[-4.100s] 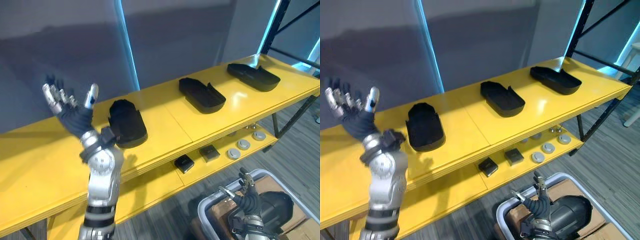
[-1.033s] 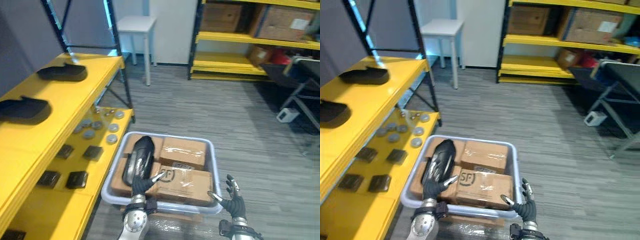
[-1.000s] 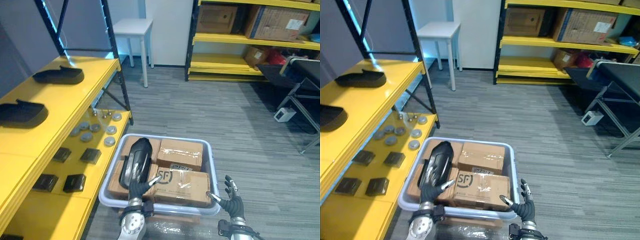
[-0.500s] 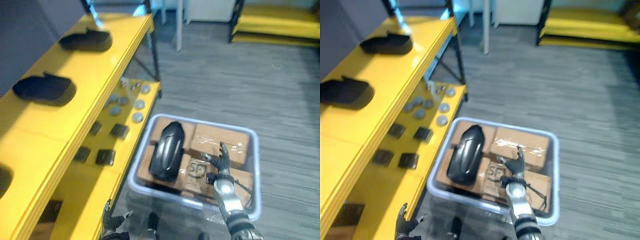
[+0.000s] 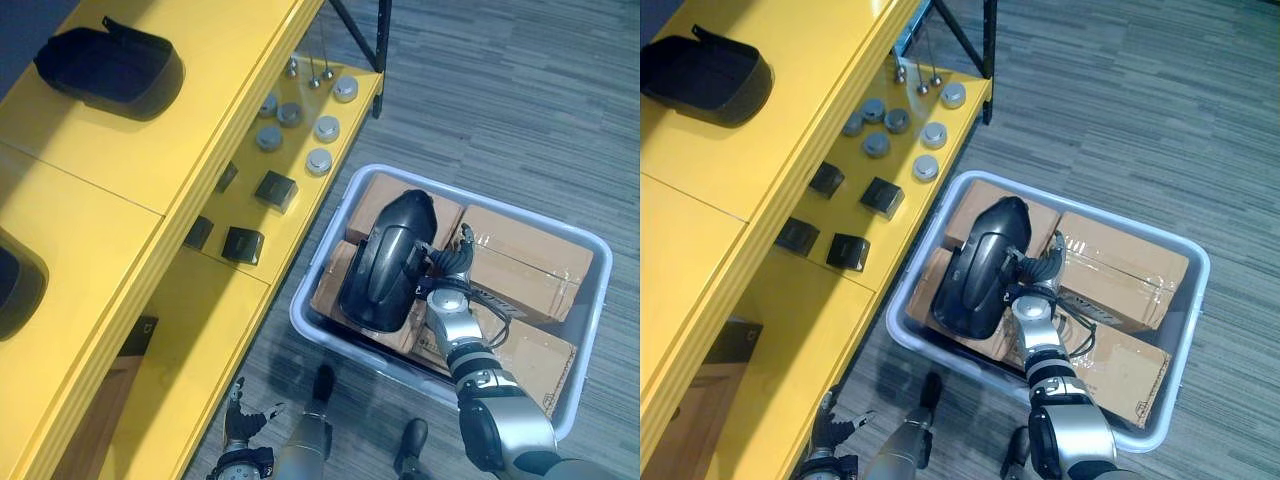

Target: Walk over and take plastic housings, then place them on the shelf

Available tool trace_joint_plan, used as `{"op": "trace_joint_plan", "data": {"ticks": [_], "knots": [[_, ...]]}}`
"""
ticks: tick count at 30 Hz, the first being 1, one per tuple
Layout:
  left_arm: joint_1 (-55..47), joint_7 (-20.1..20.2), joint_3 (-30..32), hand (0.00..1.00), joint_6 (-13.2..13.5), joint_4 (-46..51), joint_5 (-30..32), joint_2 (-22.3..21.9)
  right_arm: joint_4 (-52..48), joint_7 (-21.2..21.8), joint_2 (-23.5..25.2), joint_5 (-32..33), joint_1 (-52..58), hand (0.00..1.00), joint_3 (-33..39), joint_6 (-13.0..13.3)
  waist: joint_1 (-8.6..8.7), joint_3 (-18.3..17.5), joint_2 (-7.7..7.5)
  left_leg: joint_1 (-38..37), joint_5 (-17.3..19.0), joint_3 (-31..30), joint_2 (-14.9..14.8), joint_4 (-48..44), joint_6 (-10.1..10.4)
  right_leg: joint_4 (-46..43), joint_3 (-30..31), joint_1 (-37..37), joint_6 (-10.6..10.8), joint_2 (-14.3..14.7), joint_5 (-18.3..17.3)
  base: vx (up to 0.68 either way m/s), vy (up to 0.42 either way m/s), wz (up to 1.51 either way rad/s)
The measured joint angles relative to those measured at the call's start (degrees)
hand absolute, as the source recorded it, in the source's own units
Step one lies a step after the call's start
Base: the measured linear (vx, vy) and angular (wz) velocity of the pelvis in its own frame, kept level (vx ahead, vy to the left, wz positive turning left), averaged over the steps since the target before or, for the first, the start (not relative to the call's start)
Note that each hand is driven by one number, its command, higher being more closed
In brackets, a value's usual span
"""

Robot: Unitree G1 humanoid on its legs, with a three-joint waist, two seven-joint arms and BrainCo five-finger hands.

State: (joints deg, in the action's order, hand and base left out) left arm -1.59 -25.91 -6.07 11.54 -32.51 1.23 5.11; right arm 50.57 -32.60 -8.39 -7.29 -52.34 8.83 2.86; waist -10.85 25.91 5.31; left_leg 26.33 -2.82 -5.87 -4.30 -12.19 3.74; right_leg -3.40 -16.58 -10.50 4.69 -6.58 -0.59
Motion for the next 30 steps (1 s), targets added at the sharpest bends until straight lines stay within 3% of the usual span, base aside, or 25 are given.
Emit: {"op": "trace_joint_plan", "data": {"ticks": [3, 7, 10, 16, 17, 24, 30], "knots": [[1.1, -0.9, 0.1, 0.00, 0.0, -2.0, -0.1, 0.1, -0.7, -0.7, 0.6, -2.3, 0.7, 0.00, -1.2, -0.7, 0.07, 0.3, -0.18, 0.5, -0.1, -0.3, -0.2, 0.0, 0.0, 0.0, 0.0, -0.4, 0.0, 0.3, 0.0, -0.01, -0.006, 0.00], [2.3, -1.8, 0.4, 0.00, -0.2, -2.7, -1.1, 0.1, -15.3, -0.4, 4.4, -6.7, 12.0, 0.00, -7.9, -2.6, 0.62, 1.5, -1.64, 0.5, -0.1, -0.2, -0.8, 0.1, 0.1, 0.0, 0.3, -0.6, -0.1, 0.9, 0.0, 0.01, -0.012, -0.03], [2.4, -2.5, 1.8, 0.00, -1.1, -3.1, -1.2, -0.3, -22.9, 1.0, 8.6, -13.4, 21.1, 0.00, -12.5, -3.9, 2.36, 2.0, -2.77, 0.4, -0.2, -0.2, -0.9, 0.2, 0.1, 0.0, 0.5, -0.6, -0.2, 1.1, 0.0, 0.04, -0.012, -0.02], [2.1, -2.7, 2.9, 0.00, -1.6, -3.0, -1.2, -0.6, -31.1, 4.9, 11.1, -20.4, 30.7, 0.00, -15.8, -6.9, 3.18, 2.0, -3.62, -1.6, -0.6, 1.0, -1.0, 2.1, 0.3, 0.0, 1.9, -0.1, -0.2, 1.0, 0.0, 0.03, 0.005, -0.09], [1.9, -2.7, 3.0, 0.00, -1.6, -2.8, -1.2, -0.6, -32.3, 5.4, 11.1, -21.0, 32.4, 1.00, -16.5, -7.2, 3.53, 2.0, -3.78, -1.8, -0.7, 0.9, -1.0, 2.4, 0.3, 0.0, 1.8, 0.0, -0.2, 1.0, -0.1, 0.00, 0.000, 0.00], [1.6, -2.7, 4.1, 0.00, -1.8, -2.1, -1.2, -0.9, -32.3, 6.7, 12.1, -24.7, 34.8, 1.00, -14.7, -9.3, 4.26, 1.9, -4.98, -3.0, -2.3, 0.7, -0.9, 5.3, 0.3, 0.0, 1.5, 0.0, -0.3, 0.9, -0.1, 0.00, 0.000, 0.01], [1.0, -2.6, 4.0, 0.00, -1.7, 0.2, -2.3, -0.9, -17.9, 4.2, 12.0, -21.2, 21.0, 1.00, -0.8, -10.7, 3.83, 1.9, -4.98, -3.4, -4.8, -0.6, -0.6, 8.7, 0.4, -0.1, 0.4, -0.4, -0.3, 0.9, -0.1, -0.01, 0.001, 0.12]]}}
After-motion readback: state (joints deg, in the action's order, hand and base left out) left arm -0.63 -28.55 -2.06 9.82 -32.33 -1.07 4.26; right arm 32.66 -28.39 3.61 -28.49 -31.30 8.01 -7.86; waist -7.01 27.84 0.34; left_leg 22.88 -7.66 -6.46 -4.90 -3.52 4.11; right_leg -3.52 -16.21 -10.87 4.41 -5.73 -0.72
